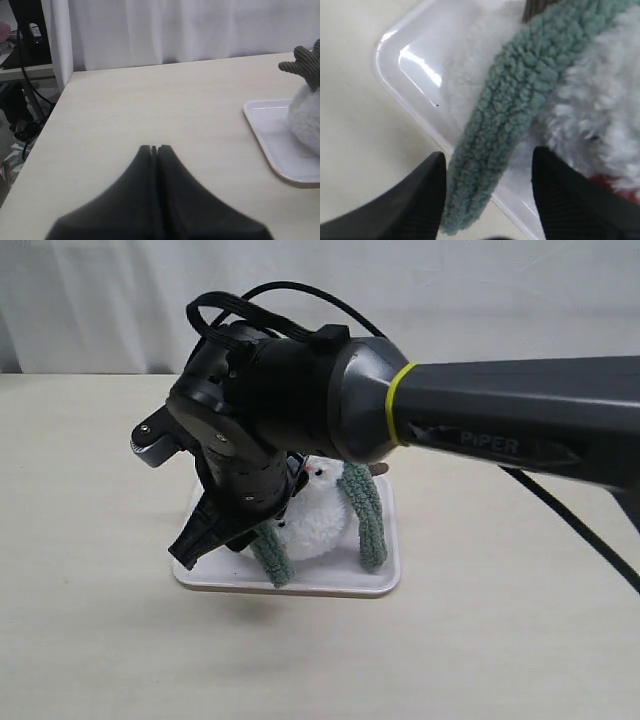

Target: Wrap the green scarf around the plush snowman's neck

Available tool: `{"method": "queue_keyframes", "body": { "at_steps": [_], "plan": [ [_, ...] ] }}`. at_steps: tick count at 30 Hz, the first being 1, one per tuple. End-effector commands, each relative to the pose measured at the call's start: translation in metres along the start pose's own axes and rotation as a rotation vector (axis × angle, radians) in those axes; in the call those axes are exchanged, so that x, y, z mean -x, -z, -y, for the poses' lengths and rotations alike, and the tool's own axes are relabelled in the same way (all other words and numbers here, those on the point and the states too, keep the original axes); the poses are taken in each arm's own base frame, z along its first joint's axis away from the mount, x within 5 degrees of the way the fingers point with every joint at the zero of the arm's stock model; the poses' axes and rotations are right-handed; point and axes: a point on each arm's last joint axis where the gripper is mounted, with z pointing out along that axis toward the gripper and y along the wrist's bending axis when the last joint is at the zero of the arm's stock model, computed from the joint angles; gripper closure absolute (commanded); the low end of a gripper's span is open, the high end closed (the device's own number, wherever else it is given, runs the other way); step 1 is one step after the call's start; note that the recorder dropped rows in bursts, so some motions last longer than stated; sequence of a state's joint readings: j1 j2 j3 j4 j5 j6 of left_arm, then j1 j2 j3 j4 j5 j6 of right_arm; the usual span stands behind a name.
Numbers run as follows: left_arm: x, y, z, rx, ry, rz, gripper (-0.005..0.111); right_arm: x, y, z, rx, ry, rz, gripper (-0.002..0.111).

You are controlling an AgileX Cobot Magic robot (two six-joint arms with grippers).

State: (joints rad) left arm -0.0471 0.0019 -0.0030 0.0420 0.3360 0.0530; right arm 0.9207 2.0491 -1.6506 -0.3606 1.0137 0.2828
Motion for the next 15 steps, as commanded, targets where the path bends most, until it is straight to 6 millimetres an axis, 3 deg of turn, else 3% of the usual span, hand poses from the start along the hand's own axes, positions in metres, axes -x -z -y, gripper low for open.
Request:
{"method": "queue_keyframes", "body": {
  "at_steps": [1, 7, 13, 15],
  "plan": [
    [0.0, 0.0, 0.0, -0.006, 0.003, 0.012, 0.107, 0.0, -0.005, -0.001, -0.001, -0.007, 0.048, 0.058],
    [0.0, 0.0, 0.0, -0.006, 0.003, 0.012, 0.107, -0.009, -0.02, -0.009, 0.05, -0.005, 0.066, 0.061],
    [0.0, 0.0, 0.0, -0.006, 0.003, 0.012, 0.107, -0.007, -0.02, -0.005, -0.003, 0.044, 0.092, 0.104],
    [0.0, 0.0, 0.0, -0.006, 0.003, 0.012, 0.107, -0.007, -0.02, -0.004, -0.008, 0.048, 0.092, 0.104]
  ]
}}
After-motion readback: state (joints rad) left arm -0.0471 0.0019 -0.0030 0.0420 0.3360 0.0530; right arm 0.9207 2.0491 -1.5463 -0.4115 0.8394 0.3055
